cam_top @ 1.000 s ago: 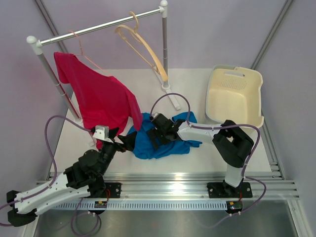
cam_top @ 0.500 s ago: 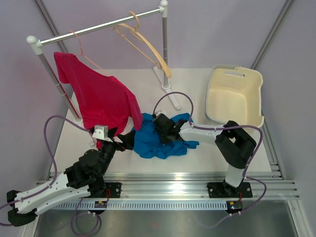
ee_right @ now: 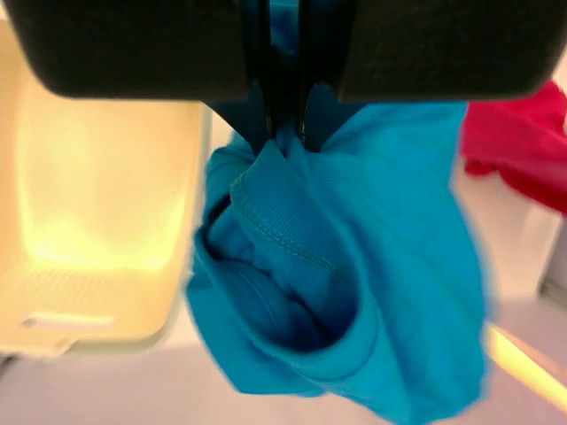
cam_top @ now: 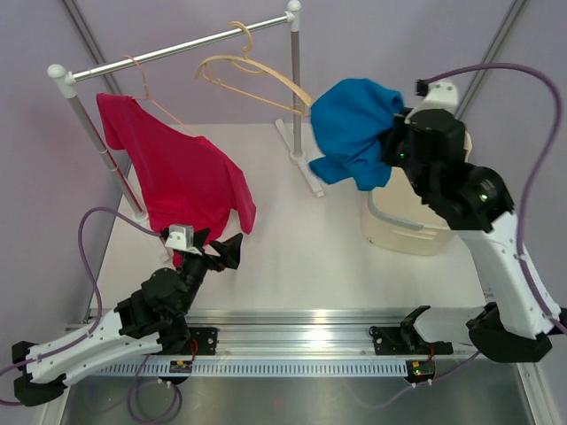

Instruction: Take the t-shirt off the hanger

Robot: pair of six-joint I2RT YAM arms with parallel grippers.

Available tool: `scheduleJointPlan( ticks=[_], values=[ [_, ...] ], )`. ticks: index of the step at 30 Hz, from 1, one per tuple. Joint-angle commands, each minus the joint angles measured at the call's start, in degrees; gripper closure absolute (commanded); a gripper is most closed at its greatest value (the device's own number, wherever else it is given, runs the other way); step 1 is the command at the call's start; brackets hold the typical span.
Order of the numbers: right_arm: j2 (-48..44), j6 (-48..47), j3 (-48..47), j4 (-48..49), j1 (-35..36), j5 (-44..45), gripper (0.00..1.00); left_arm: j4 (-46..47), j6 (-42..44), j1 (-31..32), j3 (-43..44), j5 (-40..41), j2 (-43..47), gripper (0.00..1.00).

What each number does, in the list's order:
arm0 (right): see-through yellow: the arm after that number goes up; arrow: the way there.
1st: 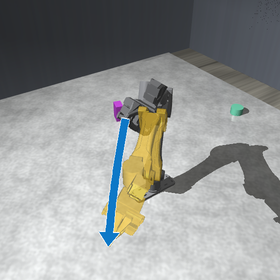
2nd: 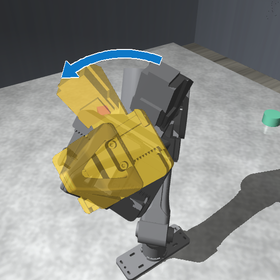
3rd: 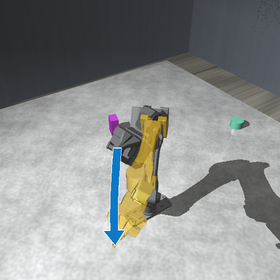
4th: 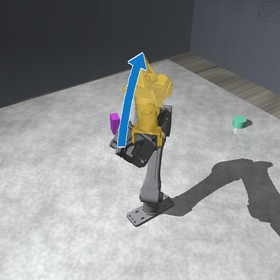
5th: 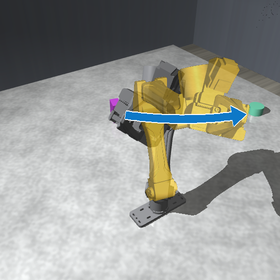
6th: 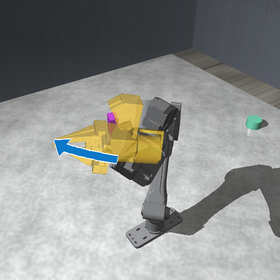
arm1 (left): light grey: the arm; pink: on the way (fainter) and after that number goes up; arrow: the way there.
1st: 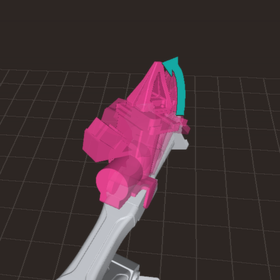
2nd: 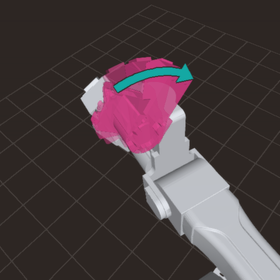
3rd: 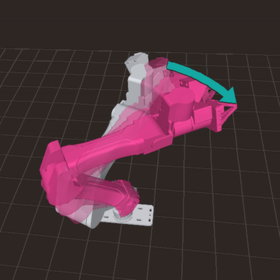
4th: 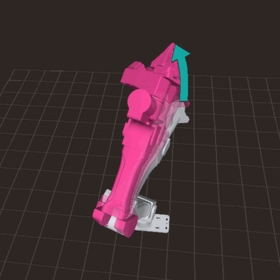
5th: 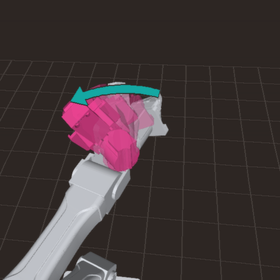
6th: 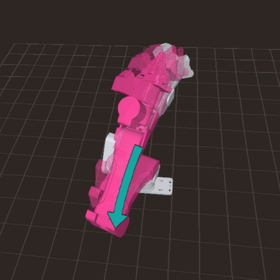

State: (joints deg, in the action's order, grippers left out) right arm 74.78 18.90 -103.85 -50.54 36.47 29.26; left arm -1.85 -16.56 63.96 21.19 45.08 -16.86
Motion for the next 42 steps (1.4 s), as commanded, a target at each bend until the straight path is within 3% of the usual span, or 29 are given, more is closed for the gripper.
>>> scheduleJointPlan(
  ticks=[1,6,9,12,26,37,40,42],
  values=[
    [-2.9,-2.6,-7.4,-5.6,-1.8,9.7,1.0,2.0,-1.1,-0.1,1.1,1.3,0.2,0.01],
    [-3.0,-6.8,-13.1,-4.0,-5.4,17.4,1.0,2.0,-1.2,-0.1,1.1,0.5,0.6,0.01],
    [-3.8,-9.3,-6.0,3.7,-6.1,19.5,1.0,2.0,-1.5,-0.1,1.2,0.4,0.7,0.01],
    [-1.8,-6.9,-0.9,4.8,-7.1,20.3,1.0,0.5,-1.7,-0.1,1.3,0.2,0.8,0.01],
    [-1.0,-1.4,12.5,11.5,-14.0,16.4,1.0,0.4,-2.3,-0.2,1.2,-1.2,1.0,0.01],
    [3.7,3.5,19.3,11.6,-19.7,13.2,1.0,0.4,-2.3,-0.2,1.4,-1.5,0.6,0.01],
    [5.7,5.4,17.4,8.8,-19.8,13.5,0.95,0.5,-2.3,-0.1,1.3,-1.6,0.6,0.01],
    [7.0,5.3,15.4,7.0,-19.8,13.5,0.72,0.4,-2.3,-0.1,1.4,-1.7,0.7,0.01]
  ],
)
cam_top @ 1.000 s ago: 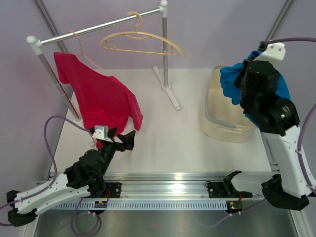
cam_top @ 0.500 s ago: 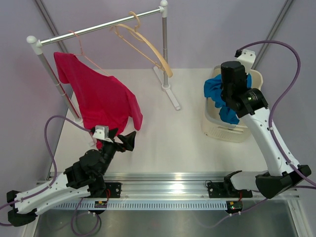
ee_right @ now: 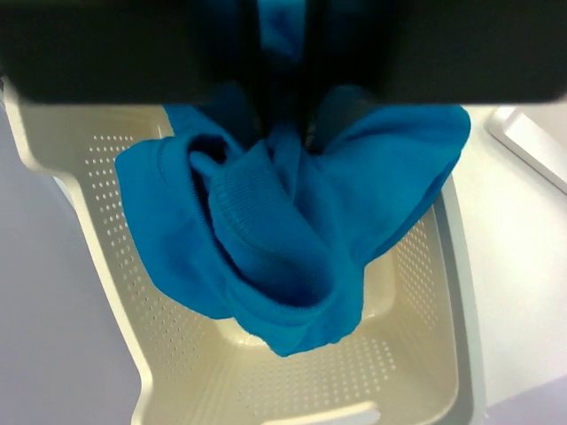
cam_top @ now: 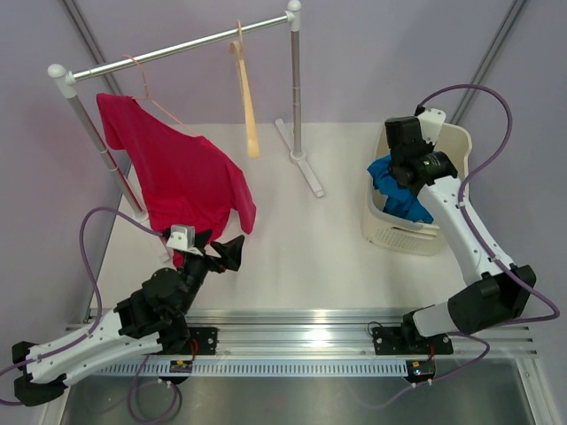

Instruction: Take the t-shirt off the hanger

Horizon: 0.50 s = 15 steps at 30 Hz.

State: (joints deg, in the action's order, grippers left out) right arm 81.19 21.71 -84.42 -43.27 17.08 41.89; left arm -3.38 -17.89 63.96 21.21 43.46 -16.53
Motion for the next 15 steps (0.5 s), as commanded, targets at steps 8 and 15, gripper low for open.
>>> scheduleJointPlan(
  ticks=[8,15],
  values=[
    [0.8,2.7,-12.2,-6.4,-0.4,-5.7,0.26,2.3,-1.3,-0.2,1.0,-0.7,0.7,0.01],
    [-7.4,1.9,-10.2,-4.8,1.0,-27.7,0.24,1.0,-4.1,-0.1,3.5,2.8,-2.8,0.01]
  ],
)
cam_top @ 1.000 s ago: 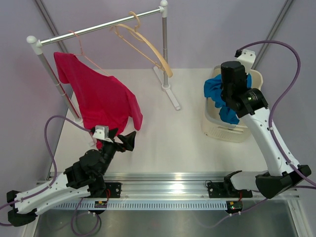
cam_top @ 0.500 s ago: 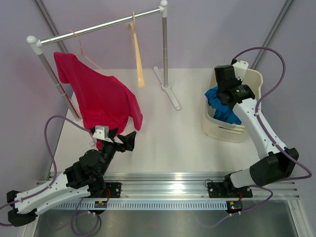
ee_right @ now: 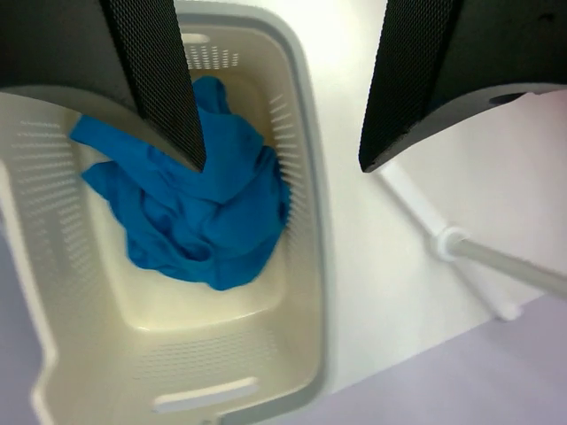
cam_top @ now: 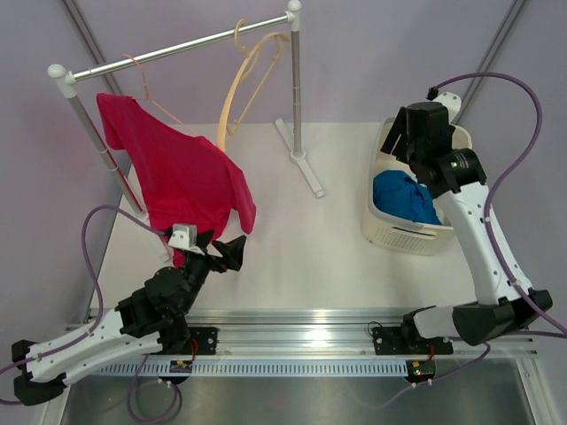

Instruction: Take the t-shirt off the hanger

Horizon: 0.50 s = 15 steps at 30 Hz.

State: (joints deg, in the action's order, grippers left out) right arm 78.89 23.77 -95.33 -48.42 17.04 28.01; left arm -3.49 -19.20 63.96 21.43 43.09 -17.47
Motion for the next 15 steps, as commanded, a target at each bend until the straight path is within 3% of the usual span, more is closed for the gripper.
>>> scheduleJointPlan(
  ticks=[1,3,6,11,15],
  values=[
    [-6.3,-0.3,1.8,0.7,2.7,-14.2,0.24,0.9,-3.5,-0.1,3.8,4.5,-2.7,0.01],
    [-9.3,-1.4,4.8,2.0,11.4,-8.6,0.24,-2.6,-8.0,-0.1,5.5,8.0,-5.5,0.01],
    [-12.7,-1.4,8.7,3.8,19.8,-7.2,0.24,-8.5,-11.8,-0.2,10.4,12.7,-7.7,0.01],
    [-19.2,-0.1,22.1,11.9,25.4,-11.9,0.23,-14.0,-12.4,-0.1,21.4,19.2,-12.3,0.01],
    [-23.2,0.1,33.0,19.0,27.5,-13.9,0.23,-15.8,-9.6,-0.1,31.4,30.3,-19.6,0.01]
  ],
)
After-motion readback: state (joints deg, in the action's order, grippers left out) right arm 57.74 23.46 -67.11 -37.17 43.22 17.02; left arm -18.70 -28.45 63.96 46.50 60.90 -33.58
